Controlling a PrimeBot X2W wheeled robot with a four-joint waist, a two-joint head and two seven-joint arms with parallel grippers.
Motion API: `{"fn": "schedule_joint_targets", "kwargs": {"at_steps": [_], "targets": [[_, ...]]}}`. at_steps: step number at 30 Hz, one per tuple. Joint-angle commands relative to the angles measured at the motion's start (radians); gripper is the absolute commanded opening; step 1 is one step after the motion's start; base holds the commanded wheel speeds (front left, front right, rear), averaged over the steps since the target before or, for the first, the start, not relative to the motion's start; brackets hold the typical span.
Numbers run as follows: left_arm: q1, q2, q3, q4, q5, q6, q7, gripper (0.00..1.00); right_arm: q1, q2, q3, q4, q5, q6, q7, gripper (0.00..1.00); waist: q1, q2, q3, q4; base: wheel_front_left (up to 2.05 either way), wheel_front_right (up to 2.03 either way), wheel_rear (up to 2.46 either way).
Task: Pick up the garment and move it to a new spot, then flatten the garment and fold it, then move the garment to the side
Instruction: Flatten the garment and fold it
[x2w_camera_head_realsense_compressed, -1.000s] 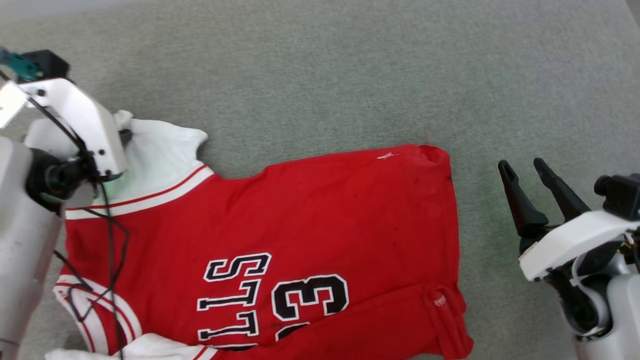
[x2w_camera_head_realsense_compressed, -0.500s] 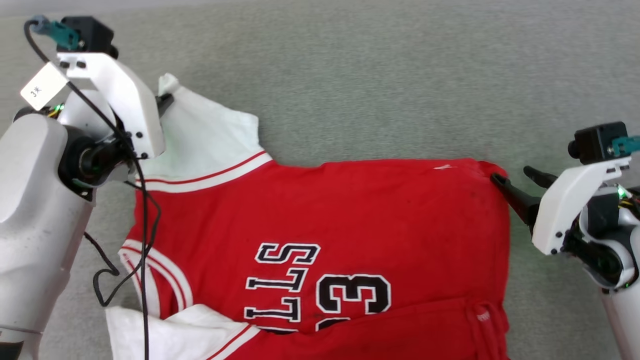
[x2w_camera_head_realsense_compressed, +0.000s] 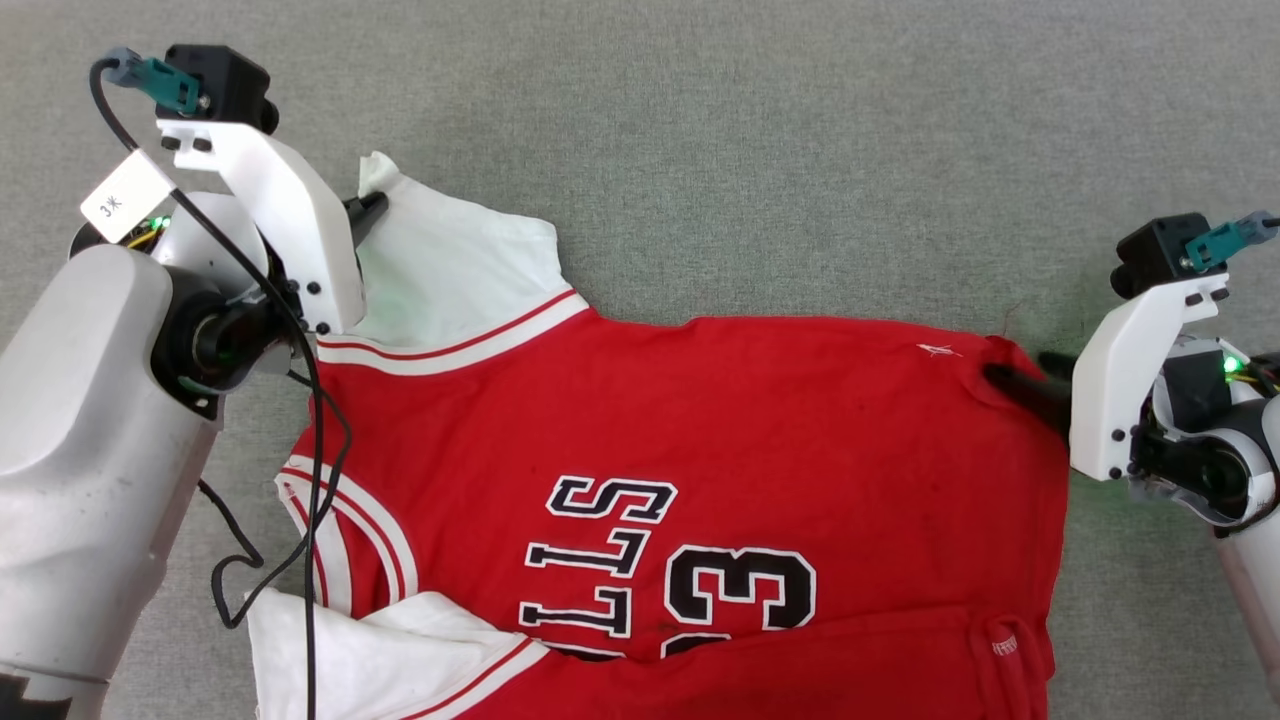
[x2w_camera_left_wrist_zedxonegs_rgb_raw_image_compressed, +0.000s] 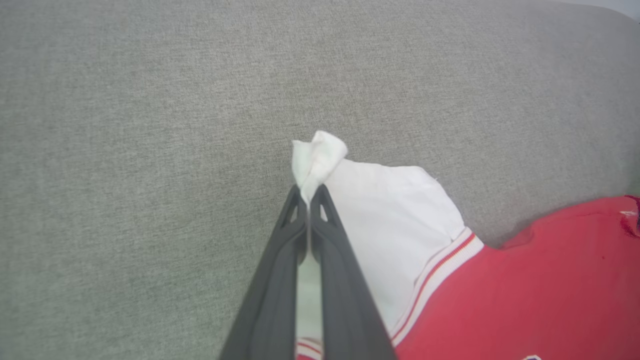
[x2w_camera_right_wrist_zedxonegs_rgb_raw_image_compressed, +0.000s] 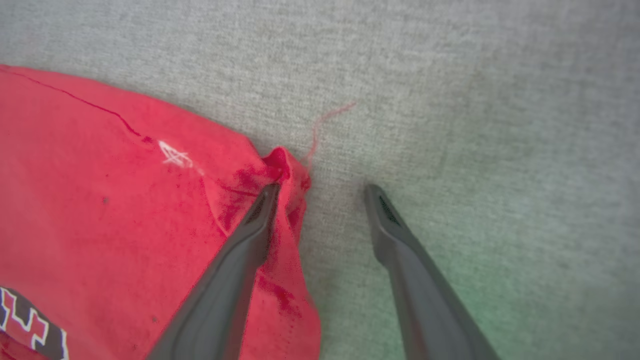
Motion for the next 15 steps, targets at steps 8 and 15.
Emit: {"fn": "schedule_joint_targets", "kwargs": {"at_steps": [8,15], "targets": [[0.088,0.025,0.022,-0.005,-0.023,-0.002,-0.049,0.0,0.028,-0.025,0.0,0.005,0.055,-0.001,-0.087,0.0,0.0,0.0,-0.097,-0.005,0.0,0.0,0.0],[0.204,0.067,0.048,-0.067,-0.049,0.018,-0.08,0.0,0.115,-0.034,-0.047,-0.044,0.022,-0.001,-0.129,0.0,0.0,0.0,-0.182,0.002,0.0,0.0,0.0]]}}
